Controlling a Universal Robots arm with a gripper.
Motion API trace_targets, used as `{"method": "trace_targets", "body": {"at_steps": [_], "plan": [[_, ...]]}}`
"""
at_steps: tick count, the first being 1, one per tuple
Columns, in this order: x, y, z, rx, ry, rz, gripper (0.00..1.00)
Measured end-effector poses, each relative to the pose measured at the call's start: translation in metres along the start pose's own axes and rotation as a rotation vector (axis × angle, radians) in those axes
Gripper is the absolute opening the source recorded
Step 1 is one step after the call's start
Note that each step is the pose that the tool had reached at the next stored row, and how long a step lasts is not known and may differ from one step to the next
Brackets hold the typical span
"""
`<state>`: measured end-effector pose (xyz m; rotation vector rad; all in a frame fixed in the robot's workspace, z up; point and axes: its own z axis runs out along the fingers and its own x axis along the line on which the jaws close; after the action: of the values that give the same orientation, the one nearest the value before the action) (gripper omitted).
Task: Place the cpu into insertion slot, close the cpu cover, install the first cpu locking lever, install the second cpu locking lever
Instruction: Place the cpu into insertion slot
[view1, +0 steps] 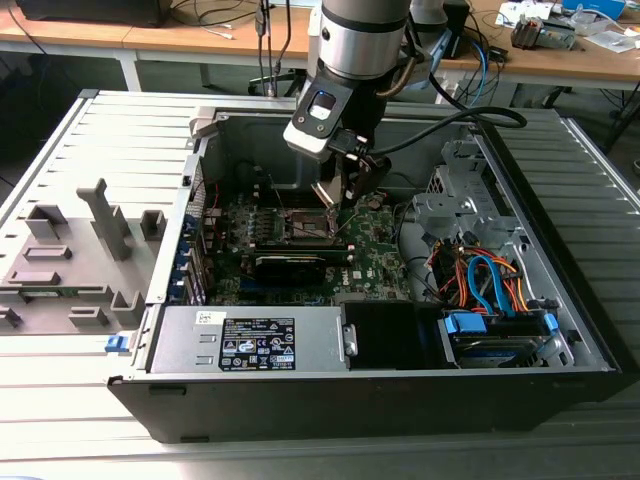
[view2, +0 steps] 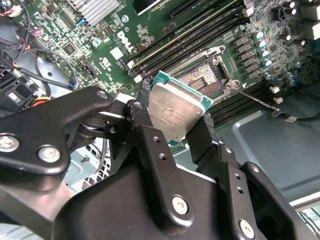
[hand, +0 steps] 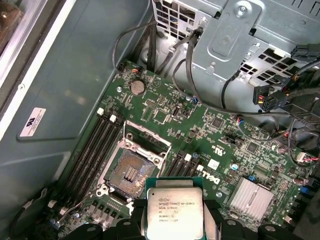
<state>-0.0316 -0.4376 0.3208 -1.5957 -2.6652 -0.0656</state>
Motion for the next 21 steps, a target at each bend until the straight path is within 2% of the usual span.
{"method": "trace_targets", "body": {"at_steps": [1, 6, 21], "plan": [[0.0000, 0.0001, 0.0001, 0.0016, -0.0032, 0.000, 0.55], [0.0000, 0.0001, 0.0000, 0.0195, -0.0371, 0.006, 0.55], [0.0000, 0.0000, 0.0001, 0.0195, -0.0377, 0.013, 0.55]]}}
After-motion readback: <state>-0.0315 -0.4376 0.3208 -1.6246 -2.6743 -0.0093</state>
